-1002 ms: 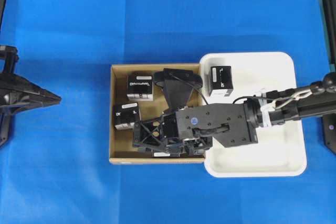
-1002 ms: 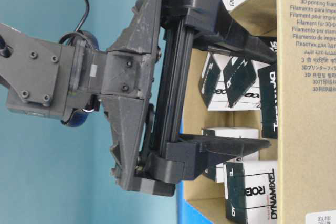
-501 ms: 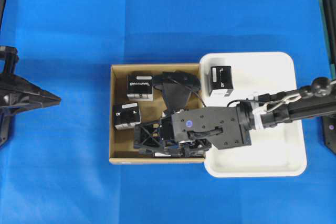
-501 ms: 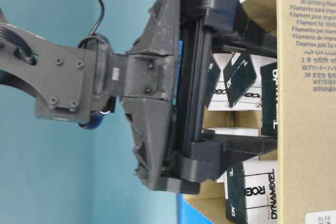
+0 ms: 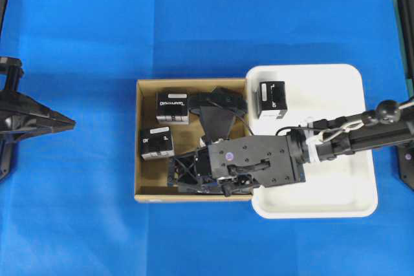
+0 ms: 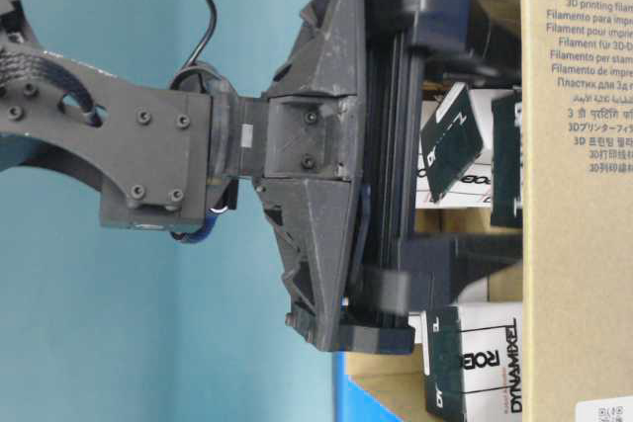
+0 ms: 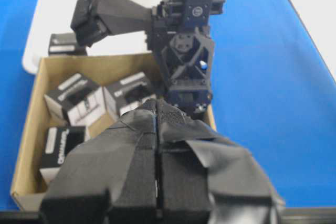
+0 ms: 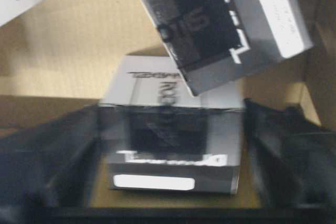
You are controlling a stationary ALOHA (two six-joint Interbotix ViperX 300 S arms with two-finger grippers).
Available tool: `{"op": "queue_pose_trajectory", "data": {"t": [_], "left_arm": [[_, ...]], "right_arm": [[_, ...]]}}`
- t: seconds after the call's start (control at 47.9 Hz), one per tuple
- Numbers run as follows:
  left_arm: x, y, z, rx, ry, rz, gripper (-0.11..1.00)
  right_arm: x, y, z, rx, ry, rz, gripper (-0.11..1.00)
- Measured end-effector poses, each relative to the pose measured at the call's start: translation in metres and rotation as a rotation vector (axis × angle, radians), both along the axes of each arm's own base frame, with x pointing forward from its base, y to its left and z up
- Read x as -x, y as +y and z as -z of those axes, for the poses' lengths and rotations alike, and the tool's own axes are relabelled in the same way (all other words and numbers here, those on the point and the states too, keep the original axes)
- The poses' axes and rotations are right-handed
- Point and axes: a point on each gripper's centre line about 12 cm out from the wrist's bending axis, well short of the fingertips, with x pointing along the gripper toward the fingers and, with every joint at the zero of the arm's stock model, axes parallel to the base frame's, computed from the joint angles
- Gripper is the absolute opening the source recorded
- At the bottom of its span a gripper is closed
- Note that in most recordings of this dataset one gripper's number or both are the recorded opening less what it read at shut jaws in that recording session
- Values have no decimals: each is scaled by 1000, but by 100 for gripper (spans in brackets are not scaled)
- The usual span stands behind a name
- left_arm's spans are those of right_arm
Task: Pick a box that is randomly placed inside the cardboard box.
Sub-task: 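Close the right gripper on the DYNAMIXEL box, then lift the box with the right gripper and carry it to the white tray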
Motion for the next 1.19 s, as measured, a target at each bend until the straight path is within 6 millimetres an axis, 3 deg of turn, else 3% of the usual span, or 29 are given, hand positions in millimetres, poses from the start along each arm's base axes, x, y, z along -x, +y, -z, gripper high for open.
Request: {"op": "queue_pose_trajectory", "data": {"t": [0.459,0.877,1.19], "left_arm": [[0,0,0,-2,1,0,-7],[0,0,0,-2,1,0,-7],[0,0,0,-2,1,0,-7]], "right_arm": [[-1,-2,-60,1,-67,-29,74],[47,-15,-163,146,1,-180,74],[66,-25,-183,203,57,-365,74]]}}
